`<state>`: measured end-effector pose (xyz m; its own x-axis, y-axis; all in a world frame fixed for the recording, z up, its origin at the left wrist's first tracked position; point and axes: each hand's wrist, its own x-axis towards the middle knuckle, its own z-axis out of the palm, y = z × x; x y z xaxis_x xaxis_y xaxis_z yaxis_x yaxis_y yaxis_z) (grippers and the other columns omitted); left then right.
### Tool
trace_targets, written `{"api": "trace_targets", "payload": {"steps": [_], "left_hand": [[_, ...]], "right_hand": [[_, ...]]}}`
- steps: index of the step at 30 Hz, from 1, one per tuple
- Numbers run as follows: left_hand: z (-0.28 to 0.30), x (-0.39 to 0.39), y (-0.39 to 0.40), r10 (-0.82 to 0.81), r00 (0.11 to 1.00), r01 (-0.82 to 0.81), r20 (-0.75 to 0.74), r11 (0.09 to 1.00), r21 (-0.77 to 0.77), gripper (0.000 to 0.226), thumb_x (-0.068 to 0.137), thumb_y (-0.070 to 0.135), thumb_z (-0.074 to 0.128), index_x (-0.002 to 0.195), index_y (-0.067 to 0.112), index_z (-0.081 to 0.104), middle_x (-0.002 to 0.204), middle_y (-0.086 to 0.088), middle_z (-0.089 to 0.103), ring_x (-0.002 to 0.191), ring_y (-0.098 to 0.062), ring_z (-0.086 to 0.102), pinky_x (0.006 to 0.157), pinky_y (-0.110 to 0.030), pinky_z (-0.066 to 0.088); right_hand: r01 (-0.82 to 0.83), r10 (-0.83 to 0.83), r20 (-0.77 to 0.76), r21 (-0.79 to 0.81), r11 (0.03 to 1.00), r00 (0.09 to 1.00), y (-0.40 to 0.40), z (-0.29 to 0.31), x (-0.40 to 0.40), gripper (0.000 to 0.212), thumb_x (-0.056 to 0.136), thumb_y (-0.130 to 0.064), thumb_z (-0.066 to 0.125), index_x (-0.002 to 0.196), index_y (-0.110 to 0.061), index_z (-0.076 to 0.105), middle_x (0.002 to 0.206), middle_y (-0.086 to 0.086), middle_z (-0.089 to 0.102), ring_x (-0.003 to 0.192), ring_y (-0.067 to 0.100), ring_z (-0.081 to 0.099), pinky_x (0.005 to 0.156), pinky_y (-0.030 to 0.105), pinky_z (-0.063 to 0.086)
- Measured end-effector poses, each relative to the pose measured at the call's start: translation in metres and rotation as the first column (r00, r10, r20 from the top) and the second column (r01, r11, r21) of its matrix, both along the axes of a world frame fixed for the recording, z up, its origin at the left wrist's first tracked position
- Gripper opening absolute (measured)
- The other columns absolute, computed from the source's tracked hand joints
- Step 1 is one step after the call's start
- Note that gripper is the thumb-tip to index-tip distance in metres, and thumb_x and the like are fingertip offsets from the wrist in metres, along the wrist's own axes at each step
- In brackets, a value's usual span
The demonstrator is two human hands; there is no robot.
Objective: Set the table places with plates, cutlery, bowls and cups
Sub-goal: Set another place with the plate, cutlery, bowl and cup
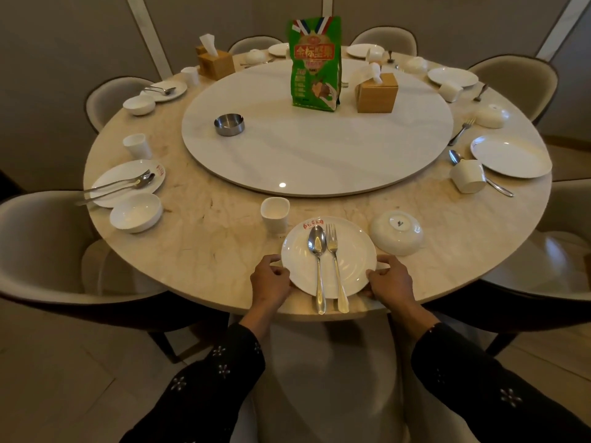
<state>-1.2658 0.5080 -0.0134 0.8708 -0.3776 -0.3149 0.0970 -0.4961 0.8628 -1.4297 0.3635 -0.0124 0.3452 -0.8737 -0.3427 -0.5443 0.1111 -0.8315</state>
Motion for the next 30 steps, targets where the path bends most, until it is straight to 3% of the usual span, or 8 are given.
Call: {"api": "trace_targets", "payload": {"steps": [3, 5, 7, 11, 15, 18, 25, 30], "left_hand": [[0.007, -0.012, -0.007, 0.084, 0.966, -0.094, 0.246, 0.995, 0.03, 0.035, 0.089, 0.018, 0.062, 0.123, 0.015, 0.053, 0.102, 0.001, 0.054, 0.096, -0.016, 0.054, 0.081, -0.029, 0.048], [0.017, -0.027, -0.024, 0.038, 0.919, -0.028, 0.391, 0.999, -0.031, 0.031, 0.089, 0.019, 0.063, 0.118, 0.02, 0.052, 0.104, 0.003, 0.051, 0.098, -0.015, 0.052, 0.081, -0.029, 0.048], [0.025, -0.043, -0.053, -0.058, 0.901, 0.106, 0.43, 0.99, -0.089, 0.028, 0.088, 0.019, 0.064, 0.115, 0.021, 0.054, 0.106, 0.004, 0.053, 0.099, -0.015, 0.054, 0.083, -0.03, 0.05], [0.036, -0.073, -0.121, -0.249, 0.868, 0.295, 0.43, 0.954, -0.043, 0.03, 0.09, 0.028, 0.062, 0.118, 0.02, 0.054, 0.109, 0.001, 0.055, 0.096, -0.015, 0.055, 0.082, -0.028, 0.048], [0.028, -0.082, -0.181, -0.411, 0.845, 0.398, 0.341, 0.911, 0.113, 0.043, 0.091, 0.033, 0.06, 0.128, 0.016, 0.048, 0.125, -0.007, 0.052, 0.114, -0.024, 0.053, 0.095, -0.04, 0.047], [0.021, -0.079, -0.209, -0.484, 0.841, 0.435, 0.243, 0.871, 0.23, 0.051, 0.093, 0.034, 0.057, 0.136, 0.012, 0.041, 0.136, -0.013, 0.046, 0.125, -0.028, 0.047, 0.102, -0.036, 0.041], [0.017, -0.078, -0.246, -0.512, 0.851, 0.434, 0.119, 0.812, 0.391, 0.051, 0.098, 0.034, 0.047, 0.141, 0.009, 0.037, 0.14, -0.017, 0.049, 0.128, -0.034, 0.045, 0.105, -0.04, 0.039], [0.022, -0.071, -0.25, -0.436, 0.893, 0.39, 0.112, 0.874, 0.291, 0.045, 0.095, 0.036, 0.053, 0.134, 0.014, 0.047, 0.135, -0.011, 0.053, 0.125, -0.029, 0.049, 0.106, -0.04, 0.039]], "right_hand": [[0.042, -0.032, 0.064, -0.16, 0.986, 0.997, -0.014, 0.008, -0.009, 0.039, 0.091, -0.019, 0.061, 0.128, -0.015, 0.049, 0.123, 0.009, 0.057, 0.103, 0.019, 0.055, 0.083, 0.028, 0.044], [0.072, -0.042, 0.128, -0.24, 0.968, 0.991, -0.031, 0.013, -0.016, 0.037, 0.091, -0.021, 0.061, 0.126, -0.018, 0.051, 0.125, 0.007, 0.052, 0.112, 0.022, 0.053, 0.09, 0.032, 0.046], [0.081, -0.042, 0.15, -0.258, 0.963, 0.988, -0.053, 0.016, -0.022, 0.037, 0.091, -0.024, 0.06, 0.127, -0.02, 0.05, 0.131, 0.007, 0.049, 0.119, 0.024, 0.05, 0.099, 0.041, 0.047], [0.041, -0.003, 0.152, -0.251, 0.967, 0.988, -0.095, 0.02, -0.037, 0.041, 0.093, -0.03, 0.056, 0.132, -0.02, 0.047, 0.139, 0.009, 0.043, 0.126, 0.026, 0.045, 0.104, 0.042, 0.041], [-0.03, 0.05, 0.101, -0.187, 0.982, 0.994, -0.123, 0.014, -0.045, 0.048, 0.094, -0.036, 0.054, 0.138, -0.019, 0.044, 0.143, 0.009, 0.043, 0.128, 0.025, 0.045, 0.1, 0.034, 0.038], [-0.06, 0.069, 0.104, -0.087, 0.994, 0.992, -0.134, 0.008, -0.044, 0.052, 0.095, -0.04, 0.051, 0.142, -0.019, 0.041, 0.145, 0.006, 0.045, 0.128, 0.025, 0.047, 0.097, 0.032, 0.039], [-0.113, 0.101, 0.204, 0.048, 0.992, 0.974, -0.145, -0.001, -0.045, 0.051, 0.095, -0.043, 0.051, 0.14, -0.021, 0.046, 0.14, 0.003, 0.051, 0.124, 0.02, 0.051, 0.102, 0.038, 0.045], [-0.024, -0.073, 0.365, 0.255, 0.967, 0.928, -0.148, -0.006, -0.049, 0.036, 0.091, -0.04, 0.057, 0.125, -0.027, 0.06, 0.119, -0.007, 0.063, 0.111, 0.015, 0.059, 0.098, 0.046, 0.05]]}}
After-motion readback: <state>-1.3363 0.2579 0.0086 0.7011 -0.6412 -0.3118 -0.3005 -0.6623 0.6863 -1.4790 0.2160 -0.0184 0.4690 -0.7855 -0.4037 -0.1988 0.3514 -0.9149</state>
